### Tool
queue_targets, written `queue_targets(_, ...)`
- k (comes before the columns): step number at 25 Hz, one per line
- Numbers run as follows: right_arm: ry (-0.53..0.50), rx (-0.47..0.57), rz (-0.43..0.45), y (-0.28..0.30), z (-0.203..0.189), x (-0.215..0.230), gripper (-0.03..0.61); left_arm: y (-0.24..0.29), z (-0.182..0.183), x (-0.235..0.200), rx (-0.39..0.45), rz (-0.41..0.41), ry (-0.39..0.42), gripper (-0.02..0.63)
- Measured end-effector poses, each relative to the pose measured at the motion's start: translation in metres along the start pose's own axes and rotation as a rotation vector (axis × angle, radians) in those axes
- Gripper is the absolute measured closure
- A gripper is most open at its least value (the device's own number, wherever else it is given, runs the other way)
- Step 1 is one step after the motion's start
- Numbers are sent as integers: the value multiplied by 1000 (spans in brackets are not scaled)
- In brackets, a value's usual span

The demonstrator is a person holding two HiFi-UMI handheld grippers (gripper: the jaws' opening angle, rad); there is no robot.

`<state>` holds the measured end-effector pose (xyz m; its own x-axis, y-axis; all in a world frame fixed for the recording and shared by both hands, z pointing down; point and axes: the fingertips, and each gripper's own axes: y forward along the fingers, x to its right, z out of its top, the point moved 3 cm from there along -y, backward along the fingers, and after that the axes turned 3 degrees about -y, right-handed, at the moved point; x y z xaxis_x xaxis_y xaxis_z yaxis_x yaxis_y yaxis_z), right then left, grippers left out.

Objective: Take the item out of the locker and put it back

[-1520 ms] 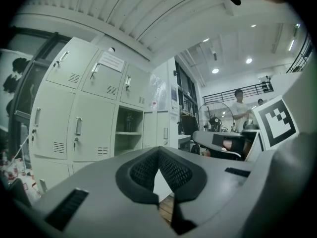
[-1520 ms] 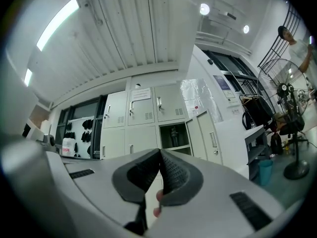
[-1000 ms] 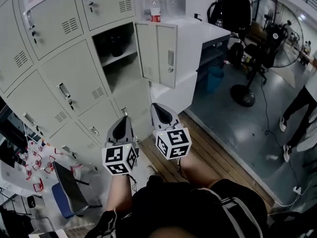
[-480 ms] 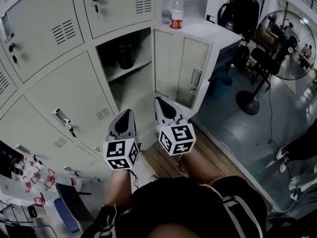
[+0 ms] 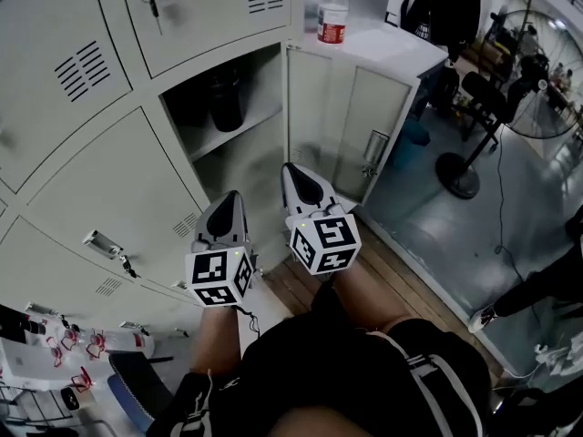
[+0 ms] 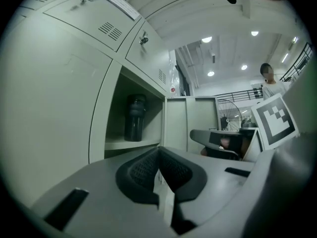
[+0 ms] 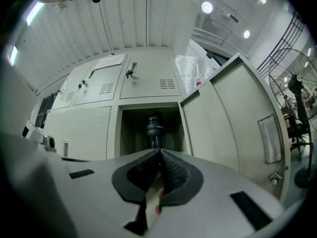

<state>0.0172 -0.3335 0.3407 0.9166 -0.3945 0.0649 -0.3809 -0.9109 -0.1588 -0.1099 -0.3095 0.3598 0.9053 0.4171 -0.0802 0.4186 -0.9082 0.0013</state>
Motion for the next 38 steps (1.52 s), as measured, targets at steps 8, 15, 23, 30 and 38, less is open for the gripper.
queue_targets(8, -22, 36, 85, 38, 7, -1, 567, 13, 15, -17, 39, 47, 6, 601)
queue_targets(15, -16, 40, 224, 84, 16, -16, 237, 17, 12, -35, 31, 91, 13, 601)
queue_targets(23, -20, -7, 229, 150, 17, -20, 178, 13, 12, -48, 26, 123, 26, 601)
queue_targets(30, -35, -93, 224, 207, 10, -20, 156, 8, 12, -60, 25, 155, 24, 601)
queue_targets(38, -36, -149, 244, 240, 4, -27, 155, 2, 10, -69, 17, 181, 18, 601)
